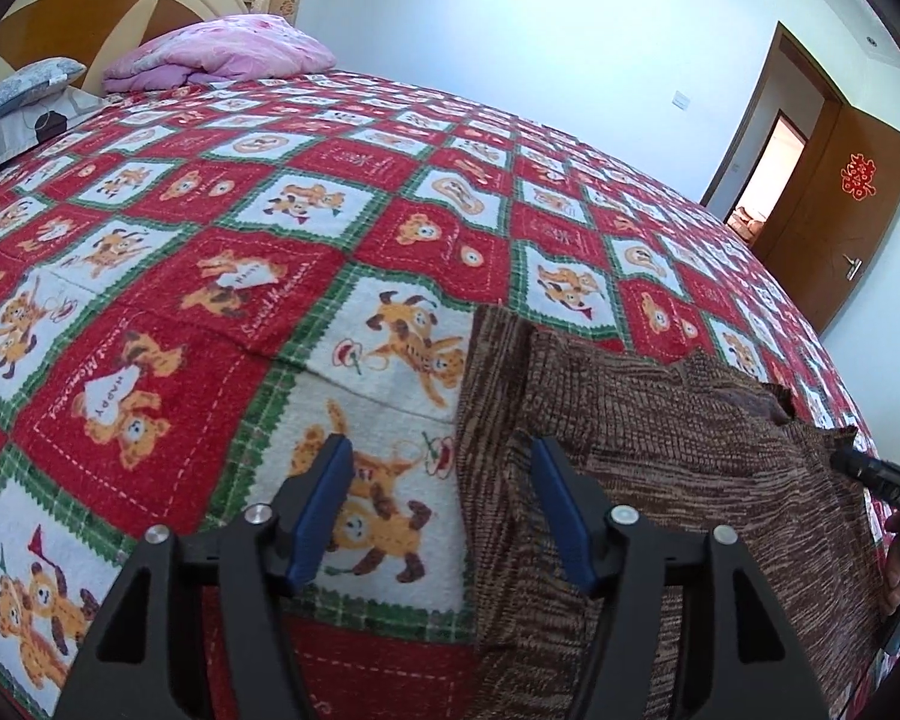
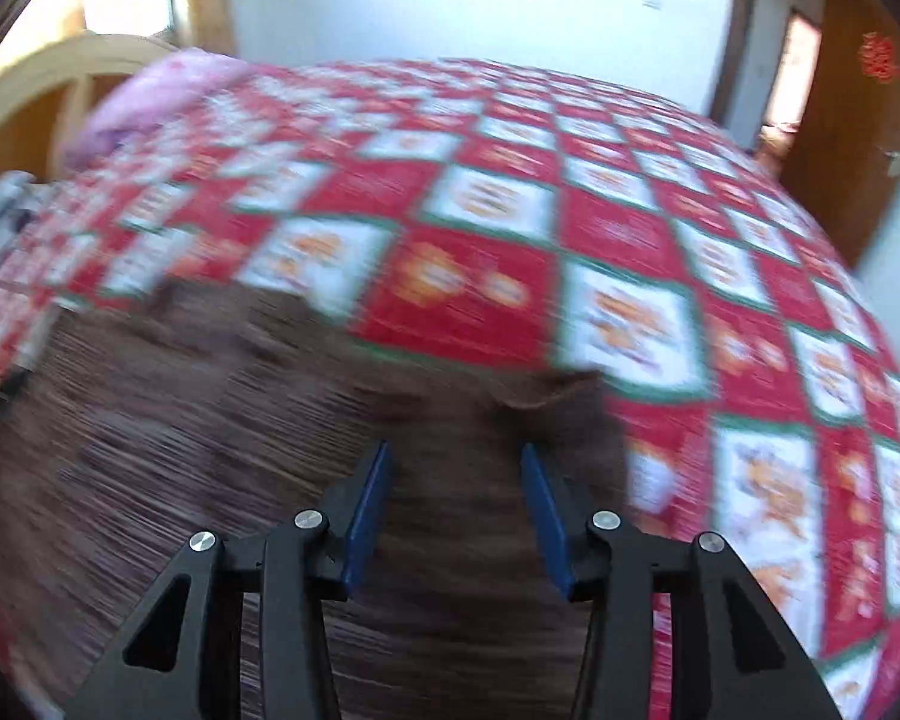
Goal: Fold small clothes
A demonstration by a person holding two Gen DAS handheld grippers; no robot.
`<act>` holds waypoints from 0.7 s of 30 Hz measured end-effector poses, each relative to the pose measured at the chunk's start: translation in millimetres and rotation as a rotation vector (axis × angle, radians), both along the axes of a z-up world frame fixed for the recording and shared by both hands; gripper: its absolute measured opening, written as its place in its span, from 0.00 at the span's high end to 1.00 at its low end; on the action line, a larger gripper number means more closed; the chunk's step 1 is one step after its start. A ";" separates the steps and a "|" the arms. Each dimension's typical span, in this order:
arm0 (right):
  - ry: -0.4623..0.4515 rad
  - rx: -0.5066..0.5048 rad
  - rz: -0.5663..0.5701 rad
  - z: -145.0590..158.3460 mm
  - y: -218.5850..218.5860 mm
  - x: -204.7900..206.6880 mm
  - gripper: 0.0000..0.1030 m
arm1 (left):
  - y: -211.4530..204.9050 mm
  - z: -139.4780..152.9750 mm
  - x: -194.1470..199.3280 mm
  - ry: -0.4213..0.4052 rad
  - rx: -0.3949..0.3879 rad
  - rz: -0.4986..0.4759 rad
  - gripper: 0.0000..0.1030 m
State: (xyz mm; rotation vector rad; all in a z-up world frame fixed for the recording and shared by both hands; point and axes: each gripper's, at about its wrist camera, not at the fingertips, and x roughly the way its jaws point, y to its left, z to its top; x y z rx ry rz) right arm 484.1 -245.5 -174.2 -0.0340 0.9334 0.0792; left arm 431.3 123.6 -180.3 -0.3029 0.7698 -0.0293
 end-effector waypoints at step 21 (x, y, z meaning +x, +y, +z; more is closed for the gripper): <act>0.068 0.261 0.014 -2.3 -59.2 -176.1 0.94 | -0.9 13.3 -24.7 -0.003 0.023 0.028 0.21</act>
